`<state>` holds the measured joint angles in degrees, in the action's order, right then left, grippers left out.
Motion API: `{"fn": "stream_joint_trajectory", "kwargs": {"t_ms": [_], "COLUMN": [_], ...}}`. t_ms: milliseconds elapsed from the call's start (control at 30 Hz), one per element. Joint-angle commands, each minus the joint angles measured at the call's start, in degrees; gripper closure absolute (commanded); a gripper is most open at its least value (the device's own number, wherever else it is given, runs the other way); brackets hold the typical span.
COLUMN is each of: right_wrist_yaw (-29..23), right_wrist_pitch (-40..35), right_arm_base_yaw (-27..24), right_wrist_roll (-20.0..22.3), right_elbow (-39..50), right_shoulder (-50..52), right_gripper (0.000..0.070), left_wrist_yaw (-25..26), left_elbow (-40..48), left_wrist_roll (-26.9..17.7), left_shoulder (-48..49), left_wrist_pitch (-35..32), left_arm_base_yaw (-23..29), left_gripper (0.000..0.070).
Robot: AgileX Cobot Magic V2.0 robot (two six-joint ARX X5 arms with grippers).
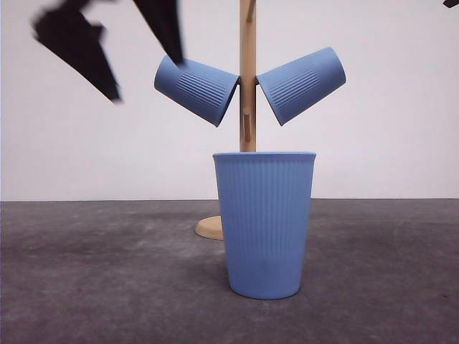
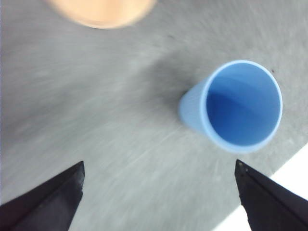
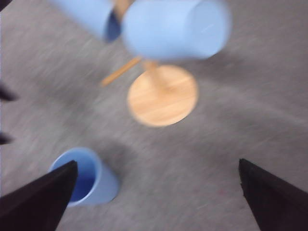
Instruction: Place three cups
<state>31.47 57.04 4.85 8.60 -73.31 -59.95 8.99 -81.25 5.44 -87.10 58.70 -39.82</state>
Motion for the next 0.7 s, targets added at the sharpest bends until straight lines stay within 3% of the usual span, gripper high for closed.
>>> {"fn": "stream_joint_trajectory", "kwargs": {"t_ms": [0,333,367,400,533,567,667], "right_wrist_yaw": [-0.1,-0.5,-0.5,-0.5,-1.7,-1.8,-2.0], "right_wrist_pitch": [0.4,1.6,1.6,1.6,1.4,1.4,1.3], "right_arm_base_yaw": [2.1,10.2,10.4,10.4,10.4,10.4,10.4], "right_wrist_roll": [-0.4,-3.3,-3.4,-3.5,-3.4,-3.4,-3.4], "right_elbow": [1.0,9.6,9.7,9.7,9.7,9.7,9.7], "right_shoulder": [1.3,9.0,9.3,9.5,9.7,9.7,9.7], "right_gripper": [0.0015,0.0015,0.0015,0.0015,0.0015,0.0015,0.0015], "left_wrist_yaw": [0.0,-0.2,-0.2,-0.2,-0.2,-0.2,0.0], "left_elbow": [-0.6,-0.6,-0.6,-0.6,-0.6,-0.6,-0.6], "left_wrist_roll": [0.4,1.2,1.1,1.1,-0.4,-1.3,-3.3], "left_shoulder": [-2.5,-13.8,-14.8,-15.5,-17.5,-17.8,-18.0], "left_wrist_pitch": [-1.4,-5.0,-5.4,-5.9,-8.2,-8.7,-9.0], "left_arm_base_yaw": [-1.5,-4.4,-4.5,-4.5,-4.5,-4.5,-4.5], "left_gripper": [0.0120,0.0134,0.0164,0.0238,0.0632,0.0700,0.0700]}}
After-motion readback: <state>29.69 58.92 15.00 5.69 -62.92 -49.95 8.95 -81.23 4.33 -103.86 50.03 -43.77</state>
